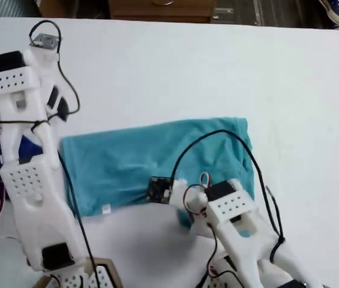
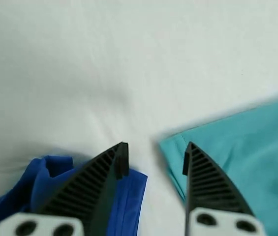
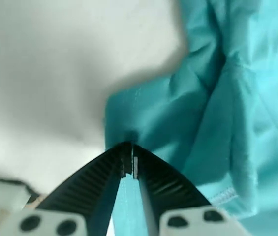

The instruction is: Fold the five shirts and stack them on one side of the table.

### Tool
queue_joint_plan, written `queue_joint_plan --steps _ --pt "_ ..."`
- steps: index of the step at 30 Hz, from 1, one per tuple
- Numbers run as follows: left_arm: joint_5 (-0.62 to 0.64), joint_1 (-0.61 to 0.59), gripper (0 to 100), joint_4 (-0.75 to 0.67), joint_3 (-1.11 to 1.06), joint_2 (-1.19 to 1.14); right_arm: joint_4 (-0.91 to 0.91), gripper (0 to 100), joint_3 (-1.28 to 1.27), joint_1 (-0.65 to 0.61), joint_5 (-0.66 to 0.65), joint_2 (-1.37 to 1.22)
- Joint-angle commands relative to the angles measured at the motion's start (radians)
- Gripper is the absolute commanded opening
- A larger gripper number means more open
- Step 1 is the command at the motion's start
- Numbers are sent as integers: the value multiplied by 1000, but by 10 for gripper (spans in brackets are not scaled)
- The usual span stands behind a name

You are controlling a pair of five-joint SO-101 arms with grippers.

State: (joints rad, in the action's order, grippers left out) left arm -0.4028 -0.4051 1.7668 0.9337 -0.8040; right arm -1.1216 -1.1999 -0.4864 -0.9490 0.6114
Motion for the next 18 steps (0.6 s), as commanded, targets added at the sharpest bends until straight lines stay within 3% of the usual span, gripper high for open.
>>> queue_joint_plan --steps 1,12,18 --pt "-2 9 207 12 -2 11 -31 20 77 -4 3 35" --pt "-2 8 207 12 -7 12 -160 20 87 24 2 214" --pt "-2 8 207 14 -8 11 -97 20 229 202 -2 326"
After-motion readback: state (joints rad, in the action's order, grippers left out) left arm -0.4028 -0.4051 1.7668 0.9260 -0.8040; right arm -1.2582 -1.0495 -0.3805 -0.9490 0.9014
